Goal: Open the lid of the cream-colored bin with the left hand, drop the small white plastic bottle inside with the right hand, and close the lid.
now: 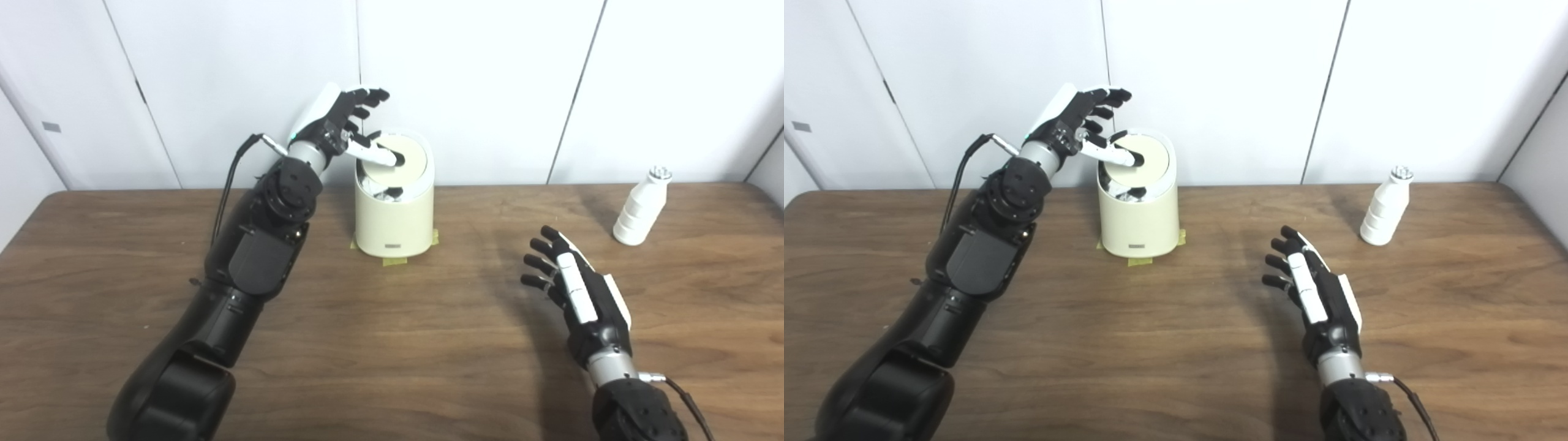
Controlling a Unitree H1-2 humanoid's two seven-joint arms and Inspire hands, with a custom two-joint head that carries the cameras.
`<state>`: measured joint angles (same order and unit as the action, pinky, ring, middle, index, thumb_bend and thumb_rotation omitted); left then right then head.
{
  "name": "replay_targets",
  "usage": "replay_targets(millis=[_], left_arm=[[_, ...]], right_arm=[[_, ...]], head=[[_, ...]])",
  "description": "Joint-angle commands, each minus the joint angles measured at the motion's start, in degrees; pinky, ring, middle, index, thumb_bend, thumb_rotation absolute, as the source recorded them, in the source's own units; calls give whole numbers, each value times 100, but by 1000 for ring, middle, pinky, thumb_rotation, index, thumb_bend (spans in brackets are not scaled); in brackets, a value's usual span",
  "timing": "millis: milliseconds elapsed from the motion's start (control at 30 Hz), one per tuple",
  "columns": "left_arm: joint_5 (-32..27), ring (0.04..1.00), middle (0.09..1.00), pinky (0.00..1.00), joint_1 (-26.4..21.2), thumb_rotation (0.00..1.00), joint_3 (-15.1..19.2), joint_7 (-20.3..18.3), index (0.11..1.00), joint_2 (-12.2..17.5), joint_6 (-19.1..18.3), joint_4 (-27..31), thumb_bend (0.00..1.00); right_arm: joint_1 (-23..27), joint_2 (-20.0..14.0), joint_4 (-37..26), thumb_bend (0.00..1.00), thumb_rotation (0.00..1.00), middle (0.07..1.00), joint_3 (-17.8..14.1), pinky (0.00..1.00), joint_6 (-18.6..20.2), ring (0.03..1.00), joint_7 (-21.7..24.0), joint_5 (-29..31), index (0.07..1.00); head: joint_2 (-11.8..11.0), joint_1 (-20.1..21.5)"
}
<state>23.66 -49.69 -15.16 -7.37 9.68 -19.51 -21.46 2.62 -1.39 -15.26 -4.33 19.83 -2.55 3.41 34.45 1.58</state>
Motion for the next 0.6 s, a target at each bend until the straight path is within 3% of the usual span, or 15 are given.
replay_targets(millis=[0, 567], left_arm=[[122, 826, 860, 718, -490, 34, -7, 83, 862, 52, 195, 17, 854], [1007, 850, 863, 733, -454, 0, -659, 100, 846, 409, 852, -337, 867]], right_arm=[[193, -30, -180, 553, 816, 847, 19, 681, -269, 802, 14, -60, 864], [227, 118, -276, 570, 788, 852, 15, 691, -169, 804, 9, 25, 874]], head=[[8, 8], [0, 113]])
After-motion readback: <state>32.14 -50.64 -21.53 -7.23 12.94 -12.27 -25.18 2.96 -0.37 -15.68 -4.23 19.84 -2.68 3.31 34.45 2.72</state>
